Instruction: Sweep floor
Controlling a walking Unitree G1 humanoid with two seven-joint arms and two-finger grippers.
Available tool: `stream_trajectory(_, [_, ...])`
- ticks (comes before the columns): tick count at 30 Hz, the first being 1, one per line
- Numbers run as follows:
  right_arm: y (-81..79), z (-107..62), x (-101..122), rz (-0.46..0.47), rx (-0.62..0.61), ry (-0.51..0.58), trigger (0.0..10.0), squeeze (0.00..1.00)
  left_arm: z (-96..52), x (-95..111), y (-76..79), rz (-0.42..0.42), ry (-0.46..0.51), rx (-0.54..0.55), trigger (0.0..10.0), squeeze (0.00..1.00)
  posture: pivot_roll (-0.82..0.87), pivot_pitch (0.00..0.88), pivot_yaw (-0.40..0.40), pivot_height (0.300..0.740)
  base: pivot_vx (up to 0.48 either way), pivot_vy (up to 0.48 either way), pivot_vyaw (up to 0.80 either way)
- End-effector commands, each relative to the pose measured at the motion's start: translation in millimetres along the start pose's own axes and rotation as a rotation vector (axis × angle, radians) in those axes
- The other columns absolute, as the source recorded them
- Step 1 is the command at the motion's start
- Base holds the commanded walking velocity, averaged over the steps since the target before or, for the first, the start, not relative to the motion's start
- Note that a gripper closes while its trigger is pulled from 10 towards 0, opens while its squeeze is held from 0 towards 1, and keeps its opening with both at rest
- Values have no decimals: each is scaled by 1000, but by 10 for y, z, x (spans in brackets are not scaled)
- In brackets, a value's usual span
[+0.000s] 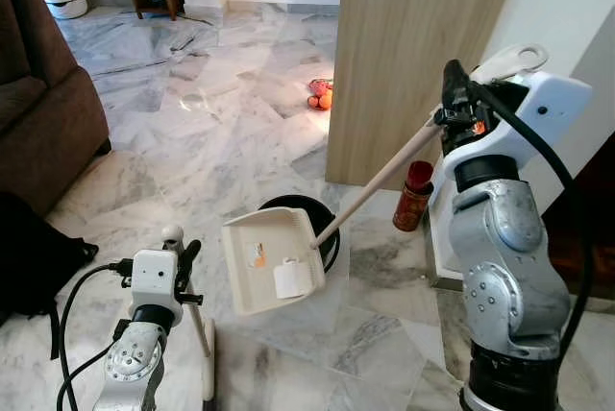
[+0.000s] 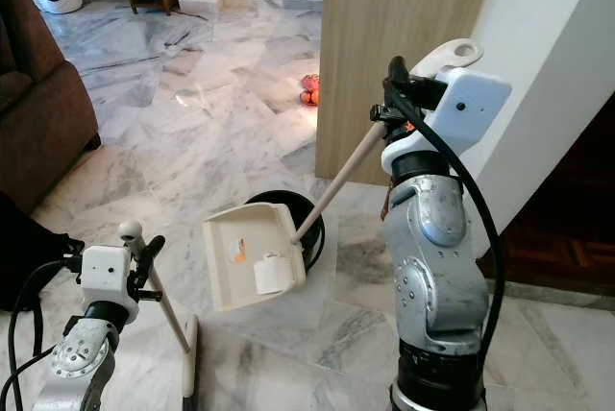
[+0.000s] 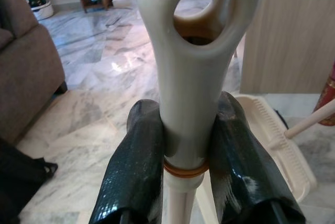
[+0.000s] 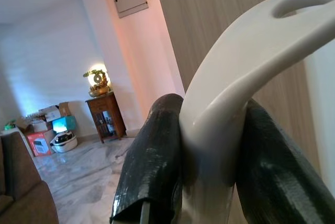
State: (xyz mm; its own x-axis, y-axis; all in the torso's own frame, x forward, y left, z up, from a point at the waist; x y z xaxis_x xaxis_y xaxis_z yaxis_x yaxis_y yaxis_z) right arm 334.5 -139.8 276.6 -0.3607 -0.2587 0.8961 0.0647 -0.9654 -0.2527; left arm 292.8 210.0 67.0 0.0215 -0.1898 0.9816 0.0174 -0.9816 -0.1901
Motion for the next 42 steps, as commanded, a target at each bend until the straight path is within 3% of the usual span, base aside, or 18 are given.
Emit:
stream_trajectory(1, [-19, 43, 148, 26, 1, 75, 10000, 0, -25, 67, -67, 36, 36, 25, 10000, 0, 149, 36, 7, 740, 0, 0, 0])
stream_trajectory(15, [-20, 76, 108, 47, 3, 100, 10000, 0, -62, 107, -134, 47, 64, 69, 10000, 0, 158, 2, 3, 740, 0, 0, 0])
stream_trajectory(42, [-88, 53, 69, 66, 26, 105, 10000, 0, -3, 157, -147, 5, 74, 87, 10000, 0, 163, 0, 13, 740, 370, 0, 0])
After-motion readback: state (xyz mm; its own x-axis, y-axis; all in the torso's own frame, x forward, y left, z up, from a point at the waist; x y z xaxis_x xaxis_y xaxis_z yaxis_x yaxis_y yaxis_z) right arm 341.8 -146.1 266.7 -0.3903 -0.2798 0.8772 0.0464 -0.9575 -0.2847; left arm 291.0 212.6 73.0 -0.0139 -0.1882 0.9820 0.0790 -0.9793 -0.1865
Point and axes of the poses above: a point about 5 cm out from each wrist's last joint towards the gripper, its own z axis pointing out of the wrist towards the gripper, its own x axis along the axis of the wrist's last joint, y = z × x, the point moved 4 cm from there along z, pointing out of the wrist towards the gripper, and after that the axes turned 2 degrees about z, right-handed, at the moved point
